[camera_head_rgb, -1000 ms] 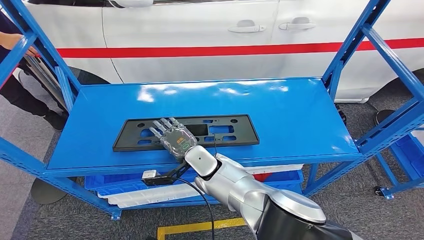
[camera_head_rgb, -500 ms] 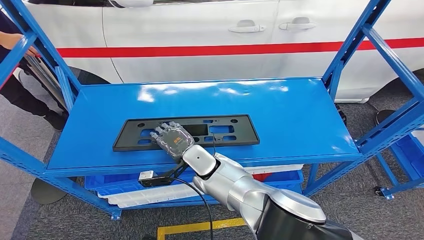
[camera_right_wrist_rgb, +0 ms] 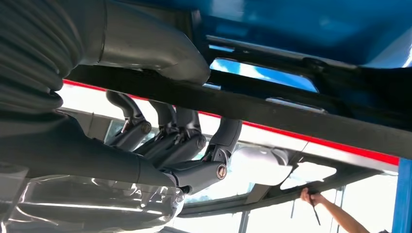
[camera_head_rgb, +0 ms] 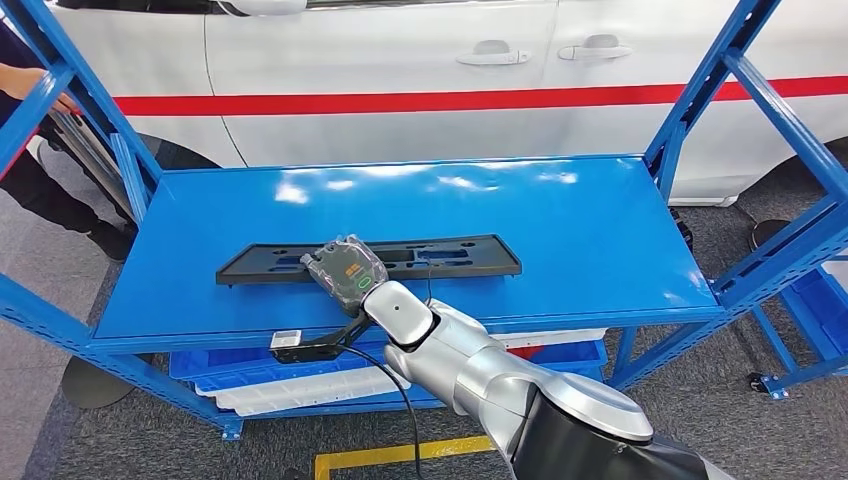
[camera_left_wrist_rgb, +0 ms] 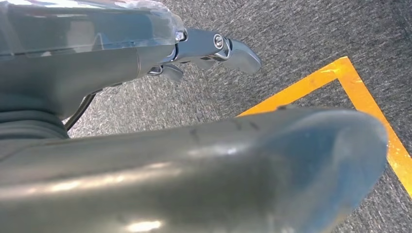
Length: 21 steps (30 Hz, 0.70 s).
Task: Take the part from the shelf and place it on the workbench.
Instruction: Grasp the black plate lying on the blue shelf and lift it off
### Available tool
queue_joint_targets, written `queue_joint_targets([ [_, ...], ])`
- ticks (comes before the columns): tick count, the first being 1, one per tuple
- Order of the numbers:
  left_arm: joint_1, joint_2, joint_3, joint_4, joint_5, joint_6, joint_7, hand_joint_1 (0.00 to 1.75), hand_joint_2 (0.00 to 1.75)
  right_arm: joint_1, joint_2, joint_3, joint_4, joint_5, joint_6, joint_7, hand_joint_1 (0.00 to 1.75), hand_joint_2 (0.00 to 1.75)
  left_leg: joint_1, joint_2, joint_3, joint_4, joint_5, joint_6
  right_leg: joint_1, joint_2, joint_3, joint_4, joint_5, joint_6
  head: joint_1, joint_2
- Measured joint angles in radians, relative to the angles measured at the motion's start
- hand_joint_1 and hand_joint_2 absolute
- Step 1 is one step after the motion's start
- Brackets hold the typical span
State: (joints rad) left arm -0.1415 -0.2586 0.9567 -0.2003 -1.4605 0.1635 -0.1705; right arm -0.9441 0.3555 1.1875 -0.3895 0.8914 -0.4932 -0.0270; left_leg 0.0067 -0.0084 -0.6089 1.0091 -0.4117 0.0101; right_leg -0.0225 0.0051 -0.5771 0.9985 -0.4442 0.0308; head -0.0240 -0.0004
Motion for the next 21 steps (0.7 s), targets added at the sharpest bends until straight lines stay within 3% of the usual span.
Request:
queue_joint_targets([
  [12, 0.001, 0.001, 0.000, 0.000, 0.001, 0.011, -0.020, 0.00, 0.00, 0.006, 0.000, 0.000, 0.010, -0.010, -0.042, -0.030, 1.75, 1.75, 0.000, 0.000, 0.000, 0.000, 0.000, 0.000, 0.000, 0.000, 0.000, 0.000, 0.000, 0.000, 0.000, 0.000],
  [21, -0.006, 0.001, 0.007, 0.000, 0.059, 0.104, -0.139, 0.00, 0.00, 0.007, -0.001, -0.027, 0.039, 0.039, -0.084, -0.053, 1.75, 1.75, 0.000, 0.000, 0.000, 0.000, 0.000, 0.000, 0.000, 0.000, -0.001, 0.000, 0.000, 0.000, 0.000, 0.000],
])
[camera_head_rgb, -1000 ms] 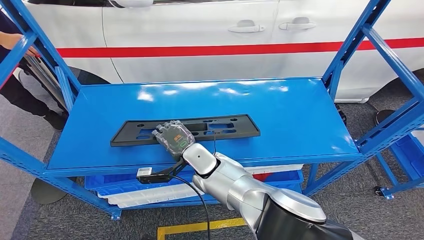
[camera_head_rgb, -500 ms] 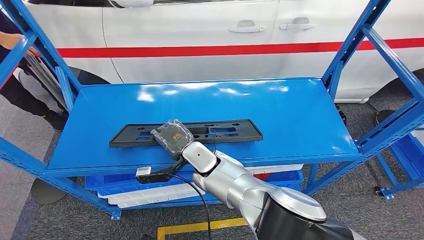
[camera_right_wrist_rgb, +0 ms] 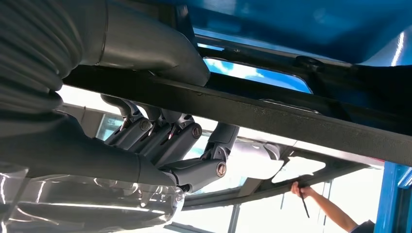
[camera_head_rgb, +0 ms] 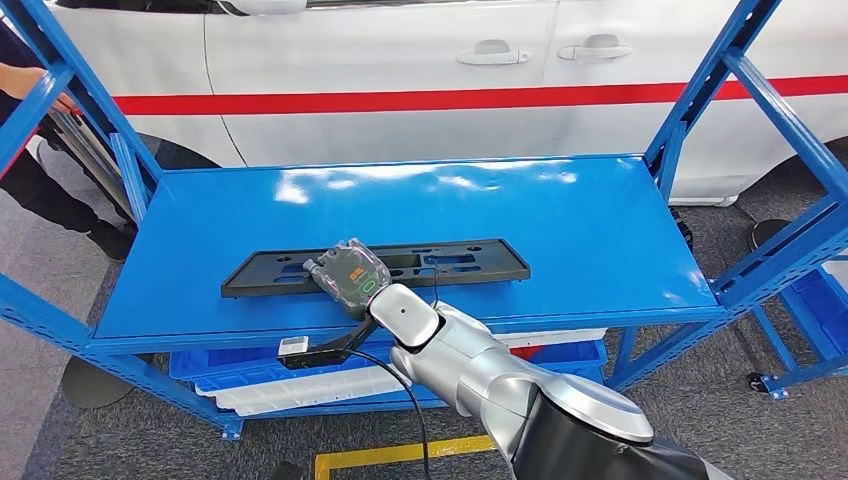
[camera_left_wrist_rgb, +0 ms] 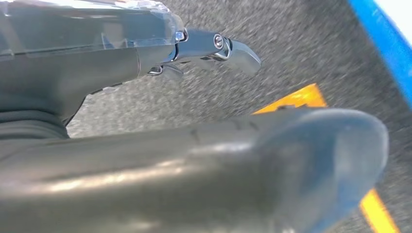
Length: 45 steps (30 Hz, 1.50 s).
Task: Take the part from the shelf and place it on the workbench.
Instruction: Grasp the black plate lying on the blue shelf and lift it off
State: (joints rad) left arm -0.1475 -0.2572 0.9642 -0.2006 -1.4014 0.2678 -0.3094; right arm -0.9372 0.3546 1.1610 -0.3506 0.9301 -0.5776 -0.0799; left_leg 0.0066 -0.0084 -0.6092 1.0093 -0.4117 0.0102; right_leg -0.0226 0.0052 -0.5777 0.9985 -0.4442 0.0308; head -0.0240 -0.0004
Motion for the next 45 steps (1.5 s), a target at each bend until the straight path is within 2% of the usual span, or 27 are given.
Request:
queue_joint_targets([
  [3, -0.007, 0.000, 0.016, 0.000, 0.048, 0.095, -0.102, 0.00, 0.00, 0.005, -0.002, -0.025, 0.008, 0.024, -0.003, -0.019, 1.75, 1.75, 0.000, 0.000, 0.000, 0.000, 0.000, 0.000, 0.000, 0.000, 0.000, 0.000, 0.000, 0.000, 0.000, 0.000],
  [5, -0.014, 0.000, 0.027, 0.000, 0.074, 0.109, -0.157, 0.00, 0.87, 0.010, -0.003, -0.043, 0.011, 0.034, -0.002, -0.034, 1.75, 1.75, 0.000, 0.000, 0.000, 0.000, 0.000, 0.000, 0.000, 0.000, 0.000, 0.000, 0.000, 0.000, 0.000, 0.000],
  [7, -0.020, 0.000, 0.036, 0.000, 0.086, 0.103, -0.171, 0.00, 1.75, 0.015, -0.004, -0.059, 0.014, 0.043, -0.001, -0.044, 1.75, 1.75, 0.000, 0.000, 0.000, 0.000, 0.000, 0.000, 0.000, 0.000, 0.000, 0.000, 0.000, 0.000, 0.000, 0.000],
  [10, -0.024, 0.000, 0.041, 0.000, 0.084, 0.092, -0.161, 0.00, 1.75, 0.016, -0.004, -0.077, 0.016, 0.057, 0.003, -0.046, 1.75, 1.75, 0.000, 0.000, 0.000, 0.000, 0.000, 0.000, 0.000, 0.000, 0.000, 0.000, 0.000, 0.000, 0.000, 0.000],
  [11, -0.024, 0.000, 0.041, 0.000, 0.083, 0.085, -0.160, 0.00, 1.31, 0.016, -0.004, -0.081, 0.016, 0.061, 0.004, -0.046, 1.75, 1.75, 0.000, 0.000, 0.000, 0.000, 0.000, 0.000, 0.000, 0.000, 0.000, 0.000, 0.000, 0.000, 0.000, 0.000],
  [14, -0.027, 0.000, 0.043, 0.000, 0.080, 0.070, -0.160, 0.00, 1.31, 0.016, -0.003, -0.090, 0.017, 0.066, 0.006, -0.046, 1.75, 1.75, 0.000, 0.000, 0.000, 0.000, 0.000, 0.000, 0.000, 0.000, 0.000, 0.000, 0.000, 0.000, 0.000, 0.000],
  [15, -0.028, 0.000, 0.043, 0.000, 0.079, 0.069, -0.158, 0.00, 1.75, 0.016, -0.003, -0.092, 0.017, 0.069, 0.006, -0.046, 1.75, 1.75, 0.000, 0.000, 0.000, 0.000, 0.000, 0.000, 0.000, 0.000, 0.000, 0.000, 0.000, 0.000, 0.000, 0.000],
  [26, -0.034, 0.000, 0.033, 0.000, 0.037, 0.050, -0.122, 0.00, 1.75, 0.017, -0.004, -0.131, 0.017, 0.121, 0.008, -0.042, 1.75, 1.75, 0.000, 0.000, 0.000, 0.000, 0.000, 0.000, 0.000, 0.000, 0.000, 0.000, 0.000, 0.000, 0.000, 0.000],
  [45, -0.046, -0.001, 0.025, 0.000, 0.093, -0.082, -0.040, 0.00, 1.75, 0.018, -0.006, -0.188, 0.017, 0.177, 0.011, -0.027, 1.75, 1.75, 0.000, 0.000, 0.000, 0.000, 0.000, 0.000, 0.000, 0.000, 0.000, 0.000, 0.000, 0.000, 0.000, 0.000],
])
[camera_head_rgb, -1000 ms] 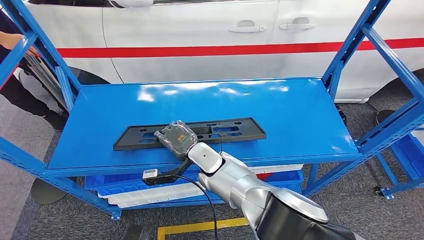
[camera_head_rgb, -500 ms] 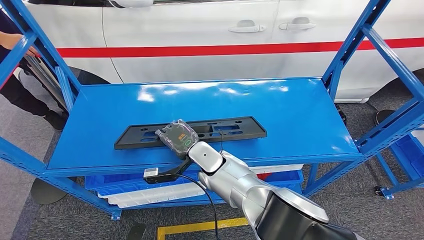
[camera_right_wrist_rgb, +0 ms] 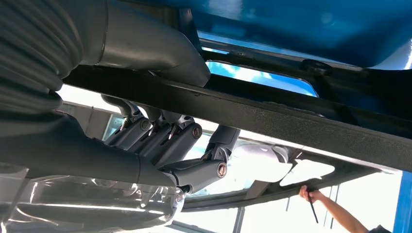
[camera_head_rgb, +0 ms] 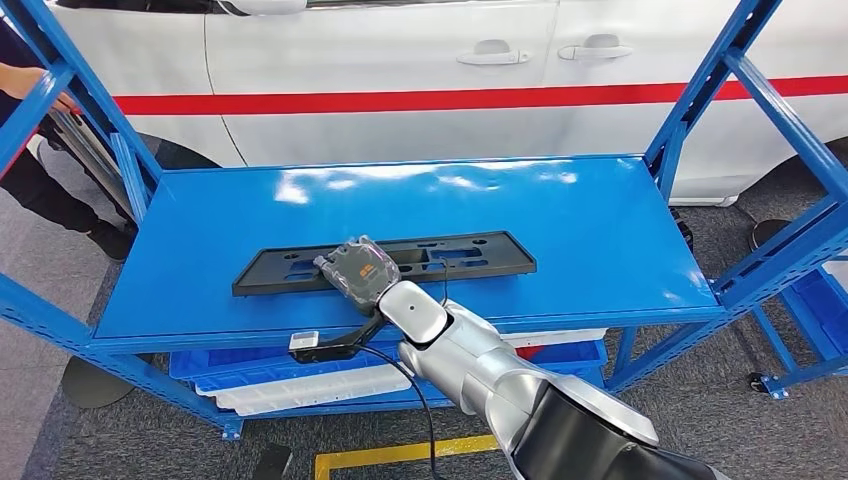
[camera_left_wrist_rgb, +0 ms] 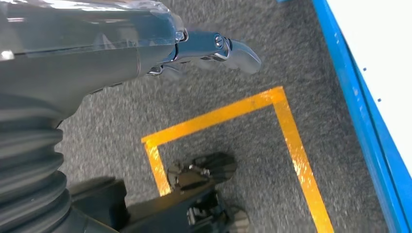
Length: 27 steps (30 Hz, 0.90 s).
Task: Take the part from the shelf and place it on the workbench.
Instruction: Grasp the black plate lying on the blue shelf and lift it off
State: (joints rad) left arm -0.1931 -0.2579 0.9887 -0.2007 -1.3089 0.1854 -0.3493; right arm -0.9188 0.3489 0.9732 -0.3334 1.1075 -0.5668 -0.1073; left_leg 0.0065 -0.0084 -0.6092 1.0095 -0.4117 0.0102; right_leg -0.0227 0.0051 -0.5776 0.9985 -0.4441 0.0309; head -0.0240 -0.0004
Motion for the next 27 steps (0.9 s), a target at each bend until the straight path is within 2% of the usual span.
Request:
queue_joint_targets([
  [13, -0.006, 0.000, -0.008, 0.000, 0.008, -0.030, 0.014, 0.00, 1.75, 0.006, -0.014, -0.086, -0.005, 0.021, 0.014, -0.009, 1.75, 1.75, 0.000, 0.000, 0.000, 0.000, 0.000, 0.000, 0.000, 0.000, 0.000, 0.000, 0.000, 0.000, 0.000, 0.000],
  [27, -0.006, -0.002, -0.012, 0.000, 0.011, -0.031, 0.012, 0.00, 1.75, 0.013, -0.020, -0.105, -0.011, 0.025, 0.006, -0.012, 1.75, 1.75, 0.000, 0.000, 0.000, 0.000, 0.000, 0.000, 0.000, 0.000, 0.000, 0.000, 0.000, 0.000, 0.000, 0.000],
])
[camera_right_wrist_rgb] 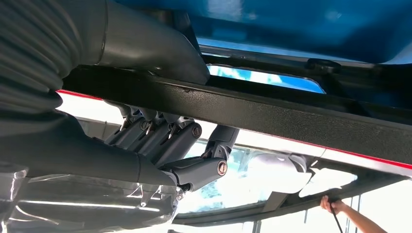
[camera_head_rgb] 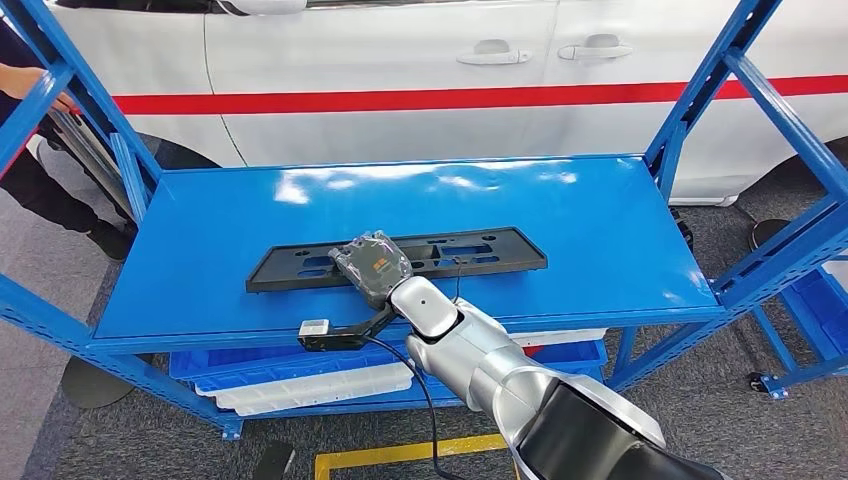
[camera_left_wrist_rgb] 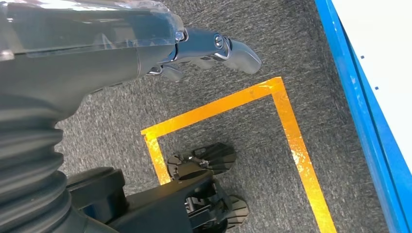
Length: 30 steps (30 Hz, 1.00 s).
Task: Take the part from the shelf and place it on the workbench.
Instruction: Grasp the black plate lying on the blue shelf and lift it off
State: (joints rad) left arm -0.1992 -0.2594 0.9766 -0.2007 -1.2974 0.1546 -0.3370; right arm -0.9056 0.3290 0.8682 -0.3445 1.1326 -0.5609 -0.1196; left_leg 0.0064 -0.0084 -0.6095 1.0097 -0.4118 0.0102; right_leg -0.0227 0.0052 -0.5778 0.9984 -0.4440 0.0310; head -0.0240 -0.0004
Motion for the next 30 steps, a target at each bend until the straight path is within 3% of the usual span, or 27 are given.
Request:
queue_joint_targets([
  [13, -0.008, 0.002, -0.027, 0.000, 0.041, 0.028, -0.041, 0.00, 1.75, 0.090, -0.036, -0.084, -0.064, -0.066, -0.011, -0.126, 1.75, 1.75, 0.000, 0.000, 0.000, 0.000, 0.000, 0.000, 0.000, 0.000, 0.000, 0.000, 0.000, 0.000, 0.000, 0.000],
  [30, 0.028, 0.042, -0.052, -0.001, 0.114, 0.040, 0.013, 0.00, 1.75, 0.522, -0.201, -0.198, -0.618, -0.120, 0.051, -0.165, 1.75, 1.75, -0.004, 0.000, 0.008, 0.002, -0.007, 0.002, 0.000, 0.000, 0.010, -0.003, -0.004, 0.001, 0.000, 0.000],
])
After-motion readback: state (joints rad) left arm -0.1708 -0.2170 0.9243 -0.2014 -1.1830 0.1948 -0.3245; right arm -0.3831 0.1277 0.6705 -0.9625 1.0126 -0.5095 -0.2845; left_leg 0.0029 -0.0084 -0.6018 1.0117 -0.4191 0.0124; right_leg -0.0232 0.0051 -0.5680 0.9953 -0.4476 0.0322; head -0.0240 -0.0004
